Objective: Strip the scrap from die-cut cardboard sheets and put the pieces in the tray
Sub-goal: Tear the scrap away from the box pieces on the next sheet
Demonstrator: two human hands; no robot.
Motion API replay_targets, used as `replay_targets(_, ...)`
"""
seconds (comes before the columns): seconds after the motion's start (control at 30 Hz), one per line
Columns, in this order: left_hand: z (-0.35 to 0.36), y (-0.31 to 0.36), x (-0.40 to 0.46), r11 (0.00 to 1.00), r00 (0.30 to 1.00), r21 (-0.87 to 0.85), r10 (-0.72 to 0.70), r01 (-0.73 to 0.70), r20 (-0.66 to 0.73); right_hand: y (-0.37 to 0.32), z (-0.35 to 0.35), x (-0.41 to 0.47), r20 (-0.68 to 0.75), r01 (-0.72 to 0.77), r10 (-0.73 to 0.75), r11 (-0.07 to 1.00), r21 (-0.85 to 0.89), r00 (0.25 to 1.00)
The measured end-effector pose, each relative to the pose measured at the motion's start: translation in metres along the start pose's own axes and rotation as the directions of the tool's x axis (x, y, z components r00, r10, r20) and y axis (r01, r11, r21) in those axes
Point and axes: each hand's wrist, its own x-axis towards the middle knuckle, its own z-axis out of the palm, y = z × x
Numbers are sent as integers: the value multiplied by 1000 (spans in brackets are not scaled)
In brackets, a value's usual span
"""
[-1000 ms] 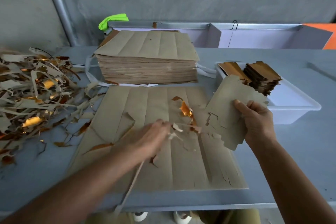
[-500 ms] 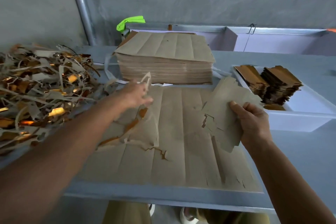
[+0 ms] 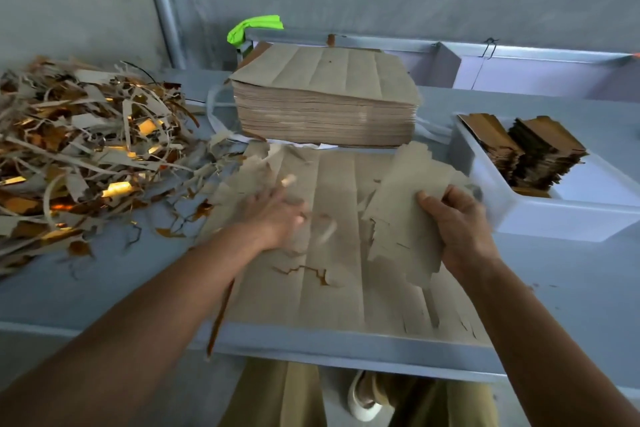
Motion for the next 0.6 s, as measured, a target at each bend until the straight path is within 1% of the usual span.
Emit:
replay_targets(0.03,-9,-6,2,998,998,6,-55,55,-14,-1,0,0,27,11,-11,1000,-14,1000)
replay_targets(0.1,-32,-13,2,995,994,50,-84,88,-77,-3,1,-1,90,42,-36,997,-59,995)
replay_targets(0.13,-44,-13,0,994,985,50,-91,100,-148,-4,2,-1,125,58,-49,996,-75,991)
replay_targets(0.17,-55,-11,-3,994,960,18,-102,110,-261,-4,3,-1,159,74,-59,993,-88,985)
replay_targets(0.2,-63,-7,-5,993,905,-44,-121,113,-408,-4,4,-1,193,94,-71,990,-110,979)
replay_targets(0.23,-69,-1,-9,988,820,-124,-143,88,-554,-5,5,-1,228,121,-87,983,-140,970)
replay_targets(0.27,-71,8,-13,971,749,-237,-177,28,-638,-5,7,-1,263,154,-105,973,-174,959)
replay_targets(0.3,-71,20,-17,920,748,-390,-237,-32,-620,-5,9,-1,298,187,-123,962,-197,947)
replay_targets(0.33,-68,31,-19,812,823,-580,-287,-63,-491,-5,12,-2,328,213,-141,958,-195,934)
replay_targets(0.37,-64,44,-23,642,920,-766,-275,-41,-280,-5,14,-3,360,227,-156,960,-165,920)
replay_targets(0.4,-58,55,-24,459,975,-889,-203,10,-94,-4,16,-5,393,247,-176,959,-137,903)
replay_targets(0.43,-51,63,-25,330,994,-944,-112,28,-10,-3,18,-7,411,277,-200,951,-135,890)
replay_targets(0.47,-43,67,-23,257,999,-966,-43,-18,-30,-3,19,-7,411,309,-220,937,-164,885)
replay_targets(0.5,-37,70,-23,229,994,-968,-12,-101,-106,-2,20,-7,389,327,-238,928,-180,890)
replay_targets(0.53,-31,70,-20,209,982,-960,-1,-186,-190,-1,21,-6,345,324,-252,931,-168,904)
replay_targets(0.6,-25,71,-19,138,942,-934,-9,-330,-335,-2,25,-4,246,292,-263,952,-90,933)
